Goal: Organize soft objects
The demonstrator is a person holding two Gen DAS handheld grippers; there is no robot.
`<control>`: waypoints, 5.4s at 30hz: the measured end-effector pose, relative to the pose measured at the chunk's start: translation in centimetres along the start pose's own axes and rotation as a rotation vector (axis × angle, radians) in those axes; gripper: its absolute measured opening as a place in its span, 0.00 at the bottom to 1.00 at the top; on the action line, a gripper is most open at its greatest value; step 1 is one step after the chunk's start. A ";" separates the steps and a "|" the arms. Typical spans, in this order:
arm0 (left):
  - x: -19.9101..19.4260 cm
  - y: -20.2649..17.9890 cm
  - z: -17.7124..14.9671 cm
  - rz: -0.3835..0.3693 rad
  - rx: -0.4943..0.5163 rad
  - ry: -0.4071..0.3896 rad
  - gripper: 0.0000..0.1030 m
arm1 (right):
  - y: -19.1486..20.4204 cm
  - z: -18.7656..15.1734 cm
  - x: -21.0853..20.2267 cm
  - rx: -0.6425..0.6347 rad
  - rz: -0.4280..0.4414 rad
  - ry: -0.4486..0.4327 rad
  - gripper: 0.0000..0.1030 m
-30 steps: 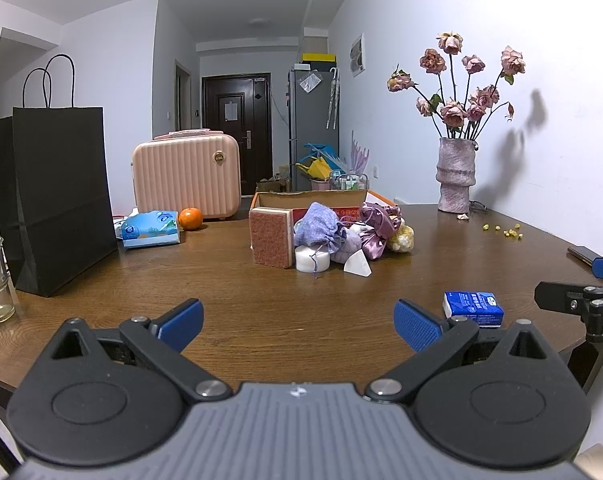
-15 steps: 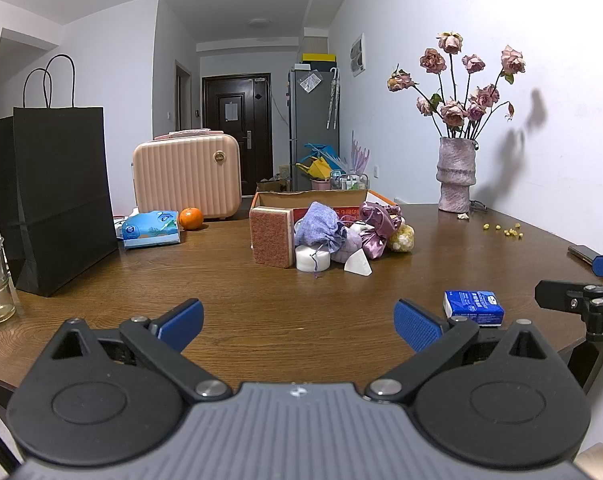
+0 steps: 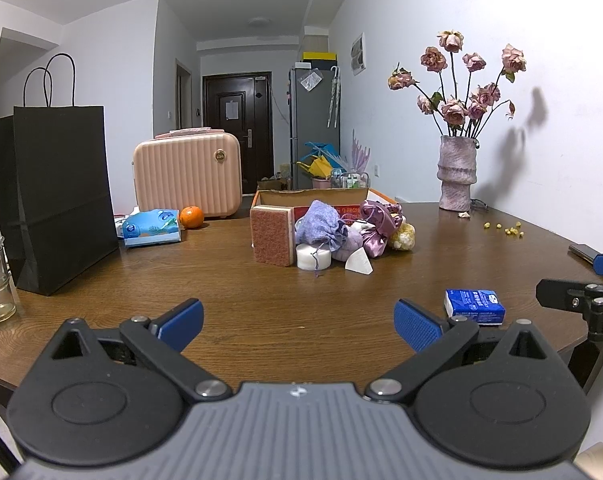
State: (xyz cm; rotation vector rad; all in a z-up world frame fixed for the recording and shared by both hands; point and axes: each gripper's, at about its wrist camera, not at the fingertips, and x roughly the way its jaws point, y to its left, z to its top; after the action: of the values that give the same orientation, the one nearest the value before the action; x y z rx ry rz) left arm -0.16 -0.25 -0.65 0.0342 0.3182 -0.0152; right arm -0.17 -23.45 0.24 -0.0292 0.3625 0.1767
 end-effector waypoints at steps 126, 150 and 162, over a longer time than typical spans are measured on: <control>18.6 -0.2 0.8 -0.025 -0.004 0.320 1.00 | -4.2 -0.7 20.2 0.066 -0.005 0.358 0.93; 20.4 0.0 0.7 -0.025 -0.016 0.346 1.00 | -3.8 -0.6 22.3 0.021 0.017 0.383 0.78; 21.5 0.1 2.1 -0.021 -0.017 0.332 1.00 | -3.7 0.7 23.3 0.009 0.028 0.365 0.77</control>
State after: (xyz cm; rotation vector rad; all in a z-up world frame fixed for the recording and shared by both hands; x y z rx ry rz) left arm 20.92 -0.39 -5.43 0.0166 0.6509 -0.0278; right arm 22.12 -23.21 -7.40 -0.0473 0.7285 0.1981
